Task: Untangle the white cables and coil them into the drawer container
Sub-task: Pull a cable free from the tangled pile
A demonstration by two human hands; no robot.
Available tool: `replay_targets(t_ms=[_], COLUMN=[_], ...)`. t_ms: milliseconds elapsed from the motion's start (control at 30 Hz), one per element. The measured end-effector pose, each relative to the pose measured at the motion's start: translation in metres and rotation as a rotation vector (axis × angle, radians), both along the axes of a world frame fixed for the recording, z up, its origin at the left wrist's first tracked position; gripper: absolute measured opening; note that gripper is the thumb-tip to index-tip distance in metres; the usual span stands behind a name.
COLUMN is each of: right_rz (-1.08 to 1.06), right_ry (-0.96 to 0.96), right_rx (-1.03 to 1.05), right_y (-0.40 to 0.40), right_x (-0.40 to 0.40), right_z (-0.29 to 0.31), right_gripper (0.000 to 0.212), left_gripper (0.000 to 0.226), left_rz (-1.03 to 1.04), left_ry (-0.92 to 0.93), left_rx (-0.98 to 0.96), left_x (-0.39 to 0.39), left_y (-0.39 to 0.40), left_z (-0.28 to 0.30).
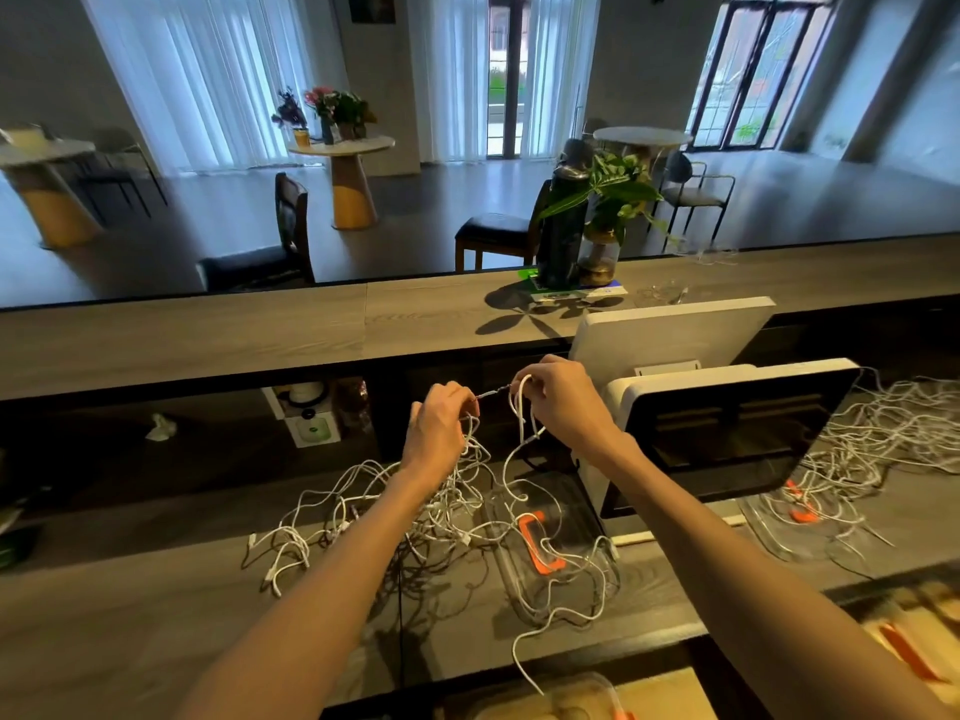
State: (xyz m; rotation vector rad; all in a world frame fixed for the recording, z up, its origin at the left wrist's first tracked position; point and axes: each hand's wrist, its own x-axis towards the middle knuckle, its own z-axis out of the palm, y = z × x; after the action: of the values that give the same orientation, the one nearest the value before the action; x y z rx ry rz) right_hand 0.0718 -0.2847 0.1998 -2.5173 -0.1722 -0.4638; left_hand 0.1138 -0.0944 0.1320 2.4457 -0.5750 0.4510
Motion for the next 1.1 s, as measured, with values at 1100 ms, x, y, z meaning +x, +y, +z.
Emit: replay_targets(t_ms=[1100], right_rz=[-0.006], right_ry=[-0.024], right_rx=[0.606], right_y=[-0.024], right_x=[-0.014], right_z=[0.076], right_gripper=[0.021], left_gripper=[0.049], left_rz=[-0.159], left_ry=[0.963], left_rx=[-0.396], left_x=[-0.034], left_y=[-0.021], left_z=[-0.069])
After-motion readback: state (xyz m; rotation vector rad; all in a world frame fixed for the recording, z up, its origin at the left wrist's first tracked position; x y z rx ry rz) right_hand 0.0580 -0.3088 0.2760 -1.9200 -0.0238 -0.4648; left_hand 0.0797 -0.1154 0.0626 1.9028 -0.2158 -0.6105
